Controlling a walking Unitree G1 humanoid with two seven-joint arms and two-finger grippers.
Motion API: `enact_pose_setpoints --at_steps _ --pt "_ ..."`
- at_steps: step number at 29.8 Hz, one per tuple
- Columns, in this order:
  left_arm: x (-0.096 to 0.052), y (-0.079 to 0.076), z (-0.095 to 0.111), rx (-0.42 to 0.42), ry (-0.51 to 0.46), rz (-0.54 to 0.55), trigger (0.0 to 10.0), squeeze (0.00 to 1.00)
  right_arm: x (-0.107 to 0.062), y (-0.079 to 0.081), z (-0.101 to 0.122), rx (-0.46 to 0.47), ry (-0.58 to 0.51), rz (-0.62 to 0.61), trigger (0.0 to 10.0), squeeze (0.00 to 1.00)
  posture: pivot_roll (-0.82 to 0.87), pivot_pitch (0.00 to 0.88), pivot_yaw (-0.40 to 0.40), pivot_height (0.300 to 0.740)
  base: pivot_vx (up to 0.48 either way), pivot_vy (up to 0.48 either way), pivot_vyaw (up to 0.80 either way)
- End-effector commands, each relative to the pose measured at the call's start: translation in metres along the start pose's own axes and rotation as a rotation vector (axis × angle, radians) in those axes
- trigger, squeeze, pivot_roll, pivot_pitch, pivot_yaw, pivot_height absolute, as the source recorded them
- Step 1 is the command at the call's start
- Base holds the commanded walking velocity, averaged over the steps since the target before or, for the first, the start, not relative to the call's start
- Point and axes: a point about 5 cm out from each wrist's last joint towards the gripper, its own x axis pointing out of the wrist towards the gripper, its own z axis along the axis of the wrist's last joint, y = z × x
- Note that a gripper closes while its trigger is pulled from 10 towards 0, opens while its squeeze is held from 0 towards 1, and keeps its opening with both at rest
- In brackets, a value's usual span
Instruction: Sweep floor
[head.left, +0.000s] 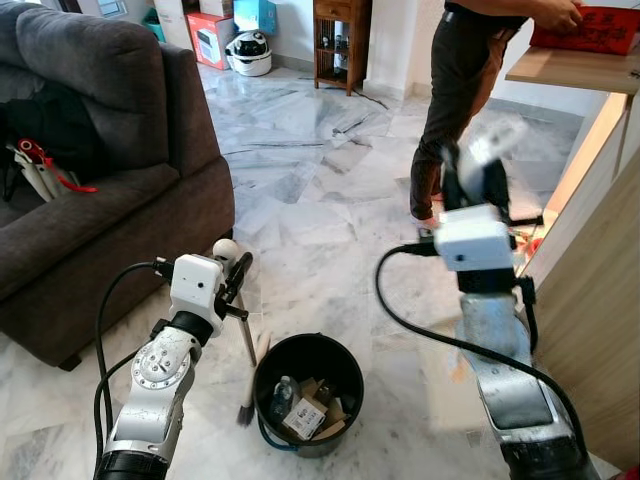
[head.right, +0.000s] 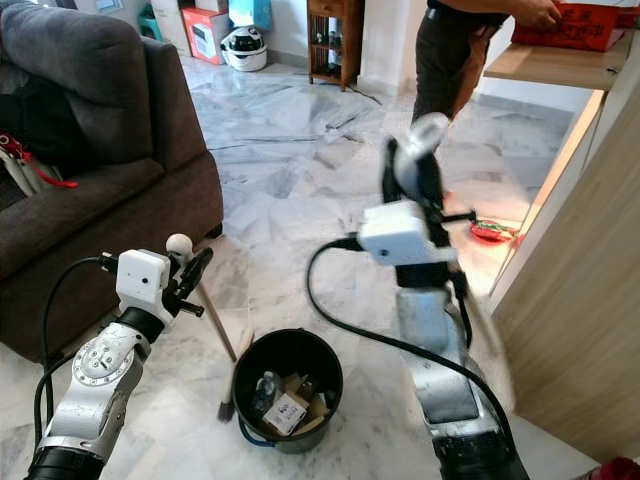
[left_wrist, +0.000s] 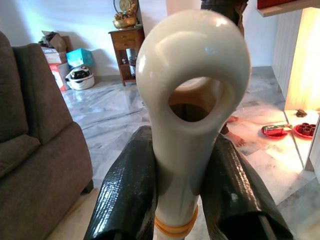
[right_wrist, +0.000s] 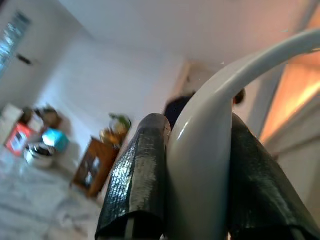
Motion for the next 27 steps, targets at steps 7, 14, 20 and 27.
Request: enact_pose_setpoints --at_steps 7,14,20,27 --pt "0.002 0.001 0.009 0.009 -0.039 -0.013 10.0 0.0 -0.018 -0.002 -0.03 -0.066 0.076 0.03 10.0 0.0 -0.02 0.042 0.046 0.74 0.0 0.0 0.0" --pt "-0.001 0.0 0.008 0.006 -0.031 -0.02 10.0 0.0 -0.031 -0.001 -0.052 0.104 0.229 -0.005 10.0 0.0 -0.02 0.047 0.047 0.74 0.0 0.0 0.0" --pt "-0.002 0.0 0.007 0.004 -0.027 -0.022 10.0 0.0 -0.039 0.0 -0.066 0.131 0.292 -0.027 10.0 0.0 -0.01 0.049 0.047 0.74 0.0 0.0 0.0" --pt "-0.003 -0.001 0.006 -0.006 -0.024 -0.025 10.0 0.0 -0.043 0.001 -0.07 0.152 0.302 -0.022 10.0 0.0 -0.01 0.05 0.049 0.74 0.0 0.0 0.0"
